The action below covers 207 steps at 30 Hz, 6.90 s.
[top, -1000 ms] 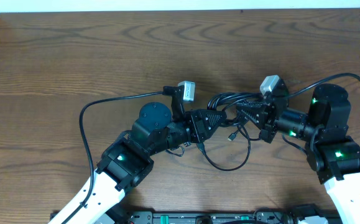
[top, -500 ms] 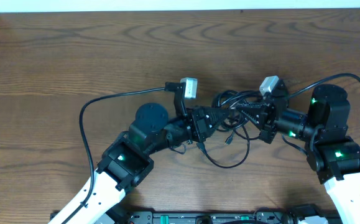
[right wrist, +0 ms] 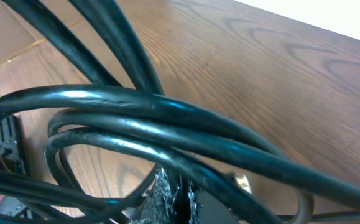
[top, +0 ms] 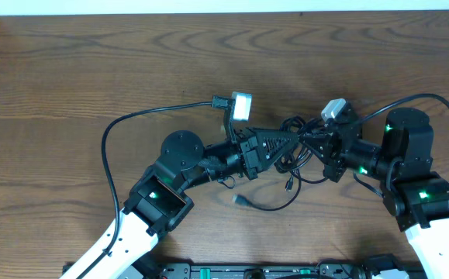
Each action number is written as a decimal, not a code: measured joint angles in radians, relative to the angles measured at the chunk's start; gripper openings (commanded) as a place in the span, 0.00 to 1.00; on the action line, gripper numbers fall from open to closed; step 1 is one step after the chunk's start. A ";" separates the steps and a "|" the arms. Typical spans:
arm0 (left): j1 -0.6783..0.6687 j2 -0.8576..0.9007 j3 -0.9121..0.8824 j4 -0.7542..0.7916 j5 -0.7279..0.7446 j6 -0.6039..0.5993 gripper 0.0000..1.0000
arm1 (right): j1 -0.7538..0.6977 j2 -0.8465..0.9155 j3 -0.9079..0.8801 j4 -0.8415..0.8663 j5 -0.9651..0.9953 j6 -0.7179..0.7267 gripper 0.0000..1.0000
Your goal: Untangle cables
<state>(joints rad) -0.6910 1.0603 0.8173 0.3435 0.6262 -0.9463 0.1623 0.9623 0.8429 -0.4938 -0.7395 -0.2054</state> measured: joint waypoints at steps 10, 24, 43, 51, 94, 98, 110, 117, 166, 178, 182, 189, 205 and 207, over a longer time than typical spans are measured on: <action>0.087 -0.070 -0.010 -0.002 0.020 -0.027 0.08 | 0.012 -0.005 0.013 -0.019 0.081 -0.018 0.01; 0.114 -0.122 -0.010 0.003 0.125 -0.129 0.08 | 0.012 -0.008 0.013 -0.026 0.397 -0.001 0.01; 0.151 -0.146 -0.009 -0.026 0.188 -0.098 0.08 | 0.003 0.008 0.000 -0.075 0.174 0.040 1.00; 0.172 -0.085 -0.009 -0.026 0.200 -0.085 0.07 | 0.003 0.009 -0.002 -0.025 -0.066 0.045 0.99; -0.064 -0.032 -0.009 0.287 0.160 -0.174 0.07 | 0.003 0.228 -0.003 0.271 0.181 0.196 0.99; -0.076 -0.032 -0.009 0.337 0.165 -0.213 0.08 | 0.003 0.229 -0.003 0.271 0.296 0.195 0.99; -0.077 -0.028 -0.009 0.524 0.215 -0.358 0.07 | -0.009 0.229 -0.002 0.271 0.583 0.195 0.99; -0.077 -0.028 -0.009 0.545 0.232 -0.385 0.07 | -0.070 0.229 -0.002 0.251 0.688 0.195 0.99; 0.684 -0.029 -0.009 0.571 0.495 -0.528 0.07 | -0.338 0.260 -0.003 0.116 0.888 0.199 0.99; 0.870 0.006 -0.008 0.465 0.604 -0.529 0.07 | -0.341 0.262 -0.003 0.116 0.848 0.199 0.99; 0.871 0.041 -0.008 0.466 0.663 -0.517 0.08 | -0.343 0.262 -0.003 0.116 0.747 0.181 0.99; 0.871 0.079 -0.008 0.465 0.740 -0.513 0.08 | -0.343 0.262 -0.003 0.092 0.388 -0.020 0.99; 0.828 0.100 -0.008 0.466 0.760 -0.459 0.07 | -0.343 0.262 -0.003 0.019 -0.017 -0.257 0.99; 0.790 0.100 -0.008 0.466 0.758 -0.459 0.08 | -0.343 0.262 -0.003 0.019 -0.023 -0.259 0.99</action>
<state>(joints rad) 0.0990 1.1603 0.8089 0.8093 1.3838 -1.4052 -0.1810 1.2240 0.8402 -0.4747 -0.7628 -0.4648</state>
